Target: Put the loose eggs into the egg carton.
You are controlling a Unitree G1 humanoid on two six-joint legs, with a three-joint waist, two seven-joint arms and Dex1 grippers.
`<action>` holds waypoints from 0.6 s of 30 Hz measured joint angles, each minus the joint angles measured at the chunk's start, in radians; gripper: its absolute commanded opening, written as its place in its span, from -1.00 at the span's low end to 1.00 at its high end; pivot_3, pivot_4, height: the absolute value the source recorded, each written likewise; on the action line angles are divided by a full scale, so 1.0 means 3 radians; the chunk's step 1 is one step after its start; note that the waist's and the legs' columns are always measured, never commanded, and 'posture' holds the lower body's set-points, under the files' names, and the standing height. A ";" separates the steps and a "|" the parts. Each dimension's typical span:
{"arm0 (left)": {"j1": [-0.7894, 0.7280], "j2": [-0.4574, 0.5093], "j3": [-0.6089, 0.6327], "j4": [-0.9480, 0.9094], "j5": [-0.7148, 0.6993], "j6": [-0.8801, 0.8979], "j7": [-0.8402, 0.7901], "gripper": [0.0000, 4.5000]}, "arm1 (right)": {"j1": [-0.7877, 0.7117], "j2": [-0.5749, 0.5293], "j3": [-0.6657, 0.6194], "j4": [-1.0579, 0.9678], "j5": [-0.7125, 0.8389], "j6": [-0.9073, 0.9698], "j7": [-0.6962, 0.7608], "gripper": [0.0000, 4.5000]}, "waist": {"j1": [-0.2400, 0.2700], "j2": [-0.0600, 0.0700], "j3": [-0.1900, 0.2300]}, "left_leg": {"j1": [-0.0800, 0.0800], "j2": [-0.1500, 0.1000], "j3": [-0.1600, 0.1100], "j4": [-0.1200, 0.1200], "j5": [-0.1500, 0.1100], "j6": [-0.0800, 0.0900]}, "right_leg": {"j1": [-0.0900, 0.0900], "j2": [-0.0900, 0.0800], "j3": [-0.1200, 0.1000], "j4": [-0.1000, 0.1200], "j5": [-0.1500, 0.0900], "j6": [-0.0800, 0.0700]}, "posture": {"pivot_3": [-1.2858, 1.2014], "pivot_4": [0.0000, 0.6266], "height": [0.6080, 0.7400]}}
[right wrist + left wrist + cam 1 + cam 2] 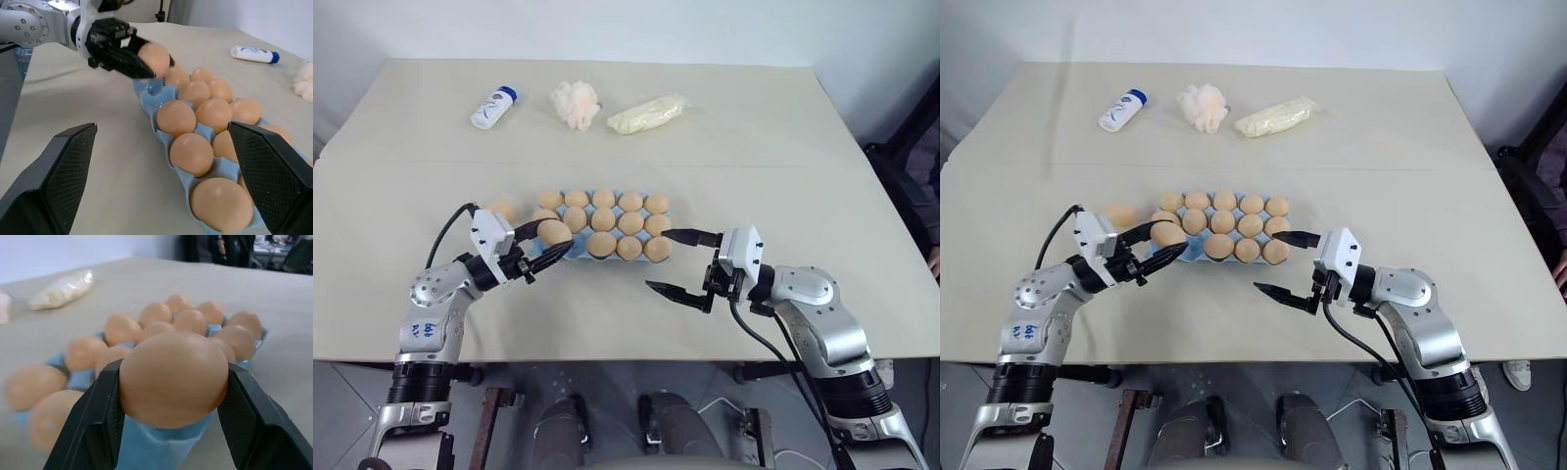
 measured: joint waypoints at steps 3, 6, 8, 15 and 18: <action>-0.0084 -0.0011 -0.0074 0.0171 0.0054 0.0003 -0.0046 0.34 | 0.0075 -0.0002 -0.0021 -0.0068 -0.0001 0.0000 -0.0065 1.00 | 0.0007 0.0000 0.0000 | -0.0002 0.0005 0.0000 -0.0001 -0.0001 -0.0005 | -0.0003 0.0005 0.0000 0.0000 -0.0003 -0.0003 | 0.03 -0.52 1.00; -0.0163 -0.0008 -0.0085 0.0247 0.0071 0.0005 -0.0067 0.71 | 0.0128 -0.0001 -0.0025 -0.0121 -0.0001 0.0003 -0.0121 1.00 | 0.0004 0.0000 0.0000 | -0.0003 0.0005 0.0000 0.0000 -0.0001 -0.0005 | -0.0004 0.0005 0.0000 0.0001 -0.0004 -0.0002 | 0.03 -0.52 1.00; -0.0159 -0.0006 -0.0067 0.0245 0.0058 0.0003 -0.0090 0.98 | 0.0148 -0.0001 -0.0024 -0.0155 -0.0001 0.0005 -0.0145 1.00 | 0.0002 0.0000 0.0000 | -0.0003 0.0005 0.0001 0.0002 -0.0001 -0.0005 | -0.0003 0.0005 0.0001 0.0002 -0.0004 -0.0002 | 0.03 -0.52 1.00; 0.0194 0.0457 0.0365 0.0070 -0.0137 -0.0007 -0.0371 0.98 | 0.0161 -0.0004 -0.0025 -0.0176 0.0001 0.0006 -0.0160 1.00 | -0.0052 0.0001 0.0000 | -0.0001 0.0007 0.0000 -0.0002 0.0000 -0.0007 | -0.0003 0.0004 -0.0001 0.0005 -0.0006 -0.0006 | 0.03 -0.52 1.00; 0.0464 0.0691 0.0445 -0.0017 -0.0177 -0.0009 -0.0632 0.98 | 0.0155 -0.0017 -0.0029 -0.0165 0.0004 0.0005 -0.0123 1.00 | -0.0066 0.0001 0.0001 | -0.0001 0.0007 0.0000 -0.0004 -0.0002 -0.0008 | -0.0003 0.0002 -0.0002 0.0002 -0.0006 -0.0006 | 0.03 -0.52 1.00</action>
